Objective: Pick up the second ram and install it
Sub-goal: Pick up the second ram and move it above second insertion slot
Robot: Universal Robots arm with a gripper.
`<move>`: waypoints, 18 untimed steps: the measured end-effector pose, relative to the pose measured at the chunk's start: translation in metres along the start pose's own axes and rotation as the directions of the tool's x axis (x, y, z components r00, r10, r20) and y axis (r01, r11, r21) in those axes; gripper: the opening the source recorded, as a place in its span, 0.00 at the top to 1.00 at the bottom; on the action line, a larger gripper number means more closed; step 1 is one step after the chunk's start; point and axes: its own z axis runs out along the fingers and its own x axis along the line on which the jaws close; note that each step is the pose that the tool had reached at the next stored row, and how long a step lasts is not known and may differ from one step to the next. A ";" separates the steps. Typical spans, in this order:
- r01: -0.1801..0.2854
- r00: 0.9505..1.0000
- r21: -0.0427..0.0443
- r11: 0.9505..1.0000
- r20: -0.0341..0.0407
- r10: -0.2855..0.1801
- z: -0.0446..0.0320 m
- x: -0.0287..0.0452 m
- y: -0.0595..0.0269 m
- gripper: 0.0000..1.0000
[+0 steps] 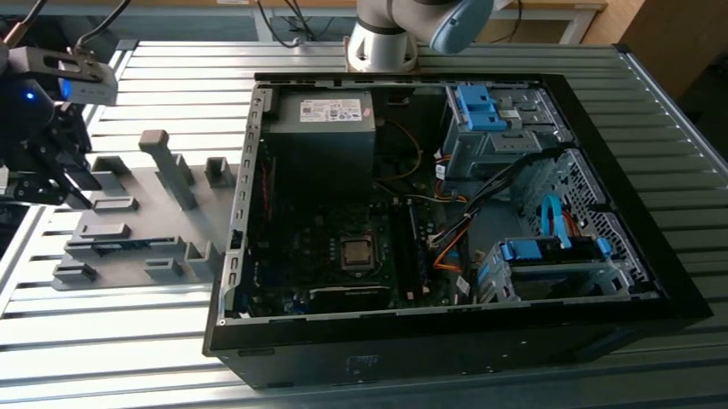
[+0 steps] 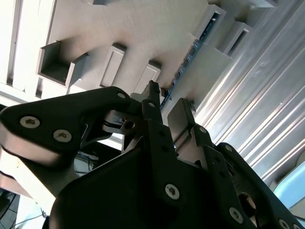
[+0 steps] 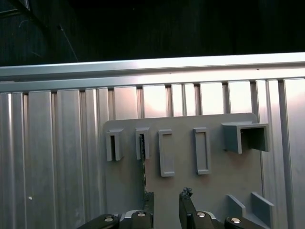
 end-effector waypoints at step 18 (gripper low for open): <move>0.000 1.000 0.000 1.000 0.000 0.000 0.0076 0.0002 0.0000 0.65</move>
